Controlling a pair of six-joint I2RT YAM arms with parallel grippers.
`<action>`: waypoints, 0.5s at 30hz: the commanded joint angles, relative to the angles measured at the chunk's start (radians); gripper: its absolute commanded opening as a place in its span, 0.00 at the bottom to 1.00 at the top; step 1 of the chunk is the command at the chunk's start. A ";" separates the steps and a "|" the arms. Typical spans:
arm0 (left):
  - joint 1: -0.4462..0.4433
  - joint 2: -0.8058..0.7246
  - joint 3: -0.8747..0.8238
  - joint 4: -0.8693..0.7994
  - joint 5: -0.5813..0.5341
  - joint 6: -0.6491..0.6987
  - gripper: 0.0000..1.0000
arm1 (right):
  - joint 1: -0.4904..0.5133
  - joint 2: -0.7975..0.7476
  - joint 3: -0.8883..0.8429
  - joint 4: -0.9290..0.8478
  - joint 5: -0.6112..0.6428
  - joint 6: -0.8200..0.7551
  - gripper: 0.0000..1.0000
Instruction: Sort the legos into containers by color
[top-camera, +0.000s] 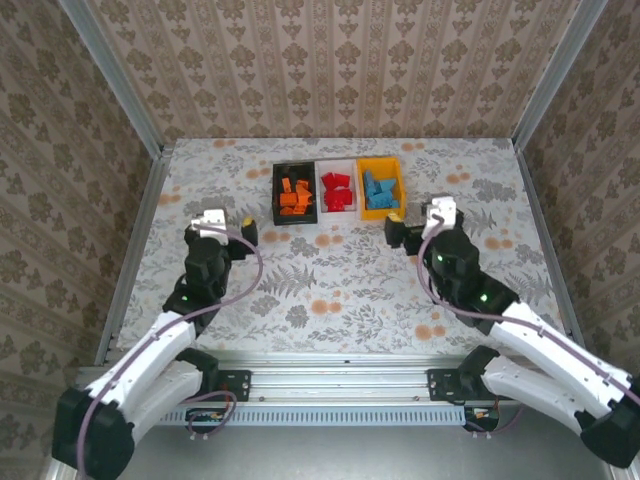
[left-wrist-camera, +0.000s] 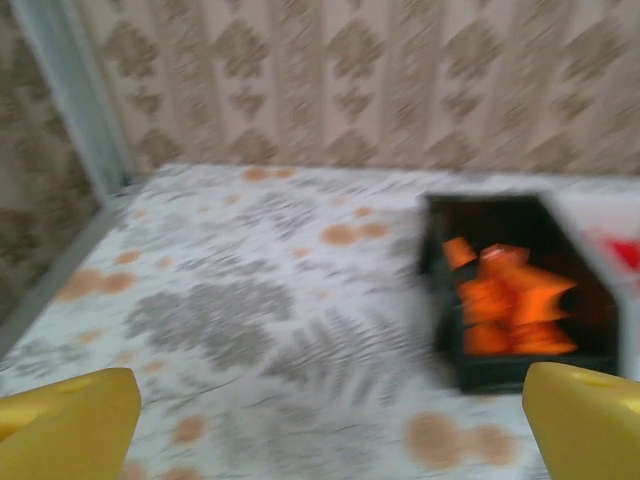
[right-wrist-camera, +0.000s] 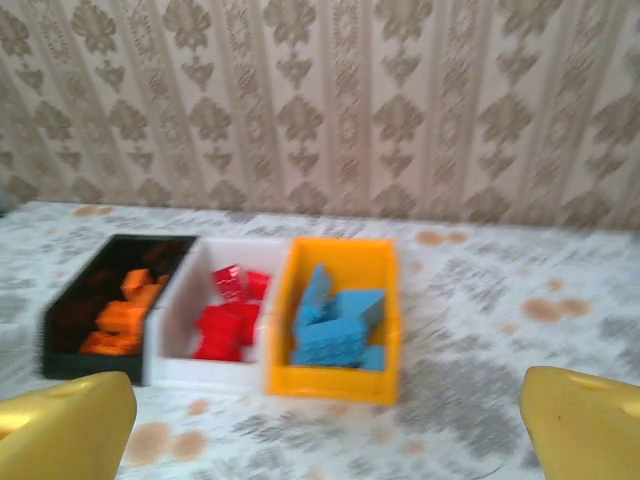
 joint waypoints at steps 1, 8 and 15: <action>0.090 0.082 -0.107 0.359 -0.035 0.181 1.00 | -0.086 -0.096 -0.173 0.276 -0.089 -0.306 1.00; 0.268 0.457 -0.043 0.468 0.082 0.161 1.00 | -0.308 0.091 -0.377 0.471 -0.232 -0.328 1.00; 0.350 0.649 0.027 0.504 0.285 0.158 1.00 | -0.446 0.510 -0.421 0.945 -0.321 -0.255 1.00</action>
